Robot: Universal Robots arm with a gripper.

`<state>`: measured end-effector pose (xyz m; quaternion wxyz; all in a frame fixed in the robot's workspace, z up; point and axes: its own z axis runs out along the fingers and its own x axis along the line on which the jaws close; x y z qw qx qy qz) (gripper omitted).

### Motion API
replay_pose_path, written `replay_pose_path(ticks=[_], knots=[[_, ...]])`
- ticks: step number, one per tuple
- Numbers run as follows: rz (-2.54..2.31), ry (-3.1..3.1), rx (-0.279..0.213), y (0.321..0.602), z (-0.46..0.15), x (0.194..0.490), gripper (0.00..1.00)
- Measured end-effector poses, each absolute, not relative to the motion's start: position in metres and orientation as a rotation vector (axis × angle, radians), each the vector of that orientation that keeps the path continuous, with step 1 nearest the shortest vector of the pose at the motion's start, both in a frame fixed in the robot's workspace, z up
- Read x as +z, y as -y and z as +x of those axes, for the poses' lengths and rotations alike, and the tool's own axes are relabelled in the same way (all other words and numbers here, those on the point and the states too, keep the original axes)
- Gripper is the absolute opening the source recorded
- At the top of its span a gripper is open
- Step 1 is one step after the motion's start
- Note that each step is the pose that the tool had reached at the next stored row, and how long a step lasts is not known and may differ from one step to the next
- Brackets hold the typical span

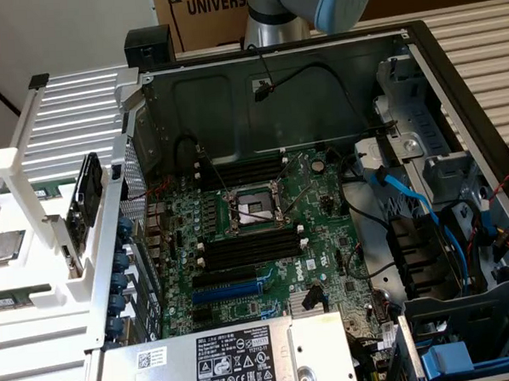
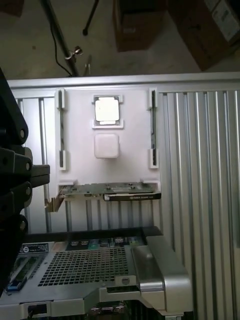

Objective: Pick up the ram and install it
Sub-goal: 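Reach for the ram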

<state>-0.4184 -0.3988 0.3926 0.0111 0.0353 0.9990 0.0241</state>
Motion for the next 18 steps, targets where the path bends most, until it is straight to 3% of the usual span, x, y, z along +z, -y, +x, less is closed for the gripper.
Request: replay_pose_path(ticks=[9,18], knots=[[0.110,-3.117,0.058,0.393,-0.464,0.392,0.10],[0.110,-3.117,0.040,0.384,-0.468,0.392,0.10]])
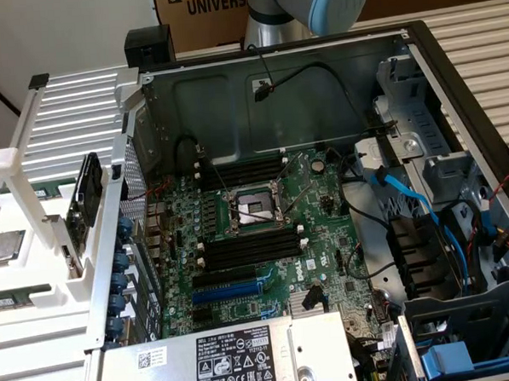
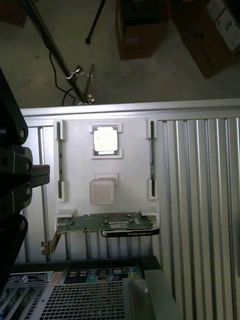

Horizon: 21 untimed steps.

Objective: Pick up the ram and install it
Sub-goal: 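Reach for the ram, then pick up the ram and move it above insertion slot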

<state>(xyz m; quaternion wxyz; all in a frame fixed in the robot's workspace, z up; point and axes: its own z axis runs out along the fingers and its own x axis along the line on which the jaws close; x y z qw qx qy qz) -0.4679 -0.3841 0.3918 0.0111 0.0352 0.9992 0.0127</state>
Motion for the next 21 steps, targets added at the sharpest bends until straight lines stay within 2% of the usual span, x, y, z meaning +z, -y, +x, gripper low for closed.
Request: replay_pose_path(ticks=[21], knots=[[0.106,-3.117,0.039,0.3842,-0.4770,0.3918,0.10]])
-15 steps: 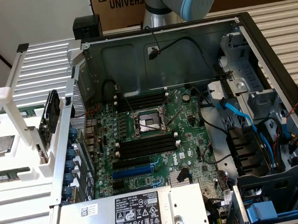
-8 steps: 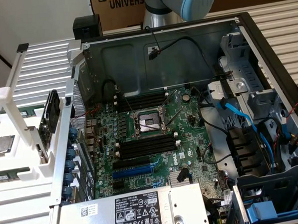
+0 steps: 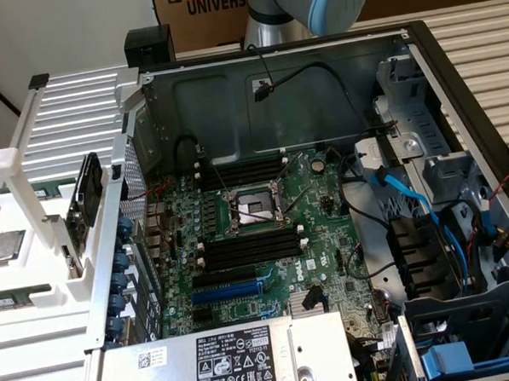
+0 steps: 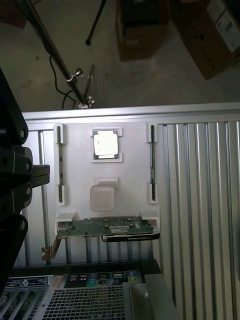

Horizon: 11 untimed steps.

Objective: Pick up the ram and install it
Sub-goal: 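Pick up the ram and move it above insertion slot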

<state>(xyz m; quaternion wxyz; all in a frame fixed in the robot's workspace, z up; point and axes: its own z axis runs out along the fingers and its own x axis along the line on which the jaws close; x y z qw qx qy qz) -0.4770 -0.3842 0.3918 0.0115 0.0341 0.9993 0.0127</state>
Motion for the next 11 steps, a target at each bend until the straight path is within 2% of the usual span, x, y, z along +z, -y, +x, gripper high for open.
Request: replay_pose_path(ticks=[11], knots=[[0.001,-3.162,0.036,0.3841,-0.4783,0.3889,0.10]])
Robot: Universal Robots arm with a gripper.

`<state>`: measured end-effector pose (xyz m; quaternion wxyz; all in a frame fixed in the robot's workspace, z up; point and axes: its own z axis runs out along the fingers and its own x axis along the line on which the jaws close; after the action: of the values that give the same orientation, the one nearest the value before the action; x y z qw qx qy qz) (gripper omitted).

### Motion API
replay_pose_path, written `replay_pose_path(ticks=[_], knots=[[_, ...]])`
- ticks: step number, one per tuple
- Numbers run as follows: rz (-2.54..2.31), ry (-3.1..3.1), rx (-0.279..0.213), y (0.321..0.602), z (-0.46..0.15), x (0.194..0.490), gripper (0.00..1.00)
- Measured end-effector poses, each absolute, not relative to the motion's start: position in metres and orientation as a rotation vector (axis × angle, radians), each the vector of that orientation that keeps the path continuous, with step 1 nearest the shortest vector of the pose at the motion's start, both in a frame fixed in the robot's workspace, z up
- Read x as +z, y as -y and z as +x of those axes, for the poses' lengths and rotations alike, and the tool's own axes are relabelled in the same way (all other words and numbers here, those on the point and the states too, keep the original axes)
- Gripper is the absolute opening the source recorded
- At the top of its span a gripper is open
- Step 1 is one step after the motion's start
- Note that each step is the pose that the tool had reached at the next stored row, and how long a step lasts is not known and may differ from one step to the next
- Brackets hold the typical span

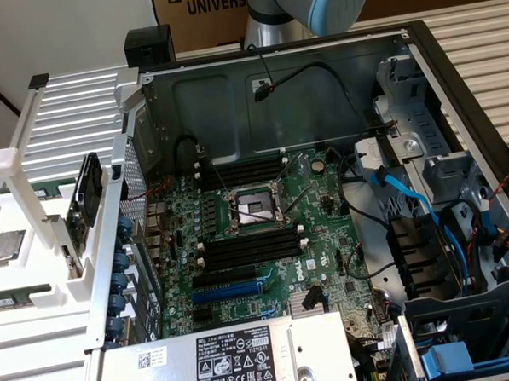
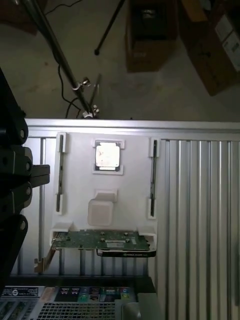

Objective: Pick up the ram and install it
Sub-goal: 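Pick up the ram and move it above insertion slot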

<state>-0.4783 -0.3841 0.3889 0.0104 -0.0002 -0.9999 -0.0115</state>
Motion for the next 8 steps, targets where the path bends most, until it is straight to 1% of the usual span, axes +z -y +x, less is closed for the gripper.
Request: replay_pose_path(ticks=[8], knots=[[0.061,3.116,-0.035,0.384,-0.479,0.377,0.10]])
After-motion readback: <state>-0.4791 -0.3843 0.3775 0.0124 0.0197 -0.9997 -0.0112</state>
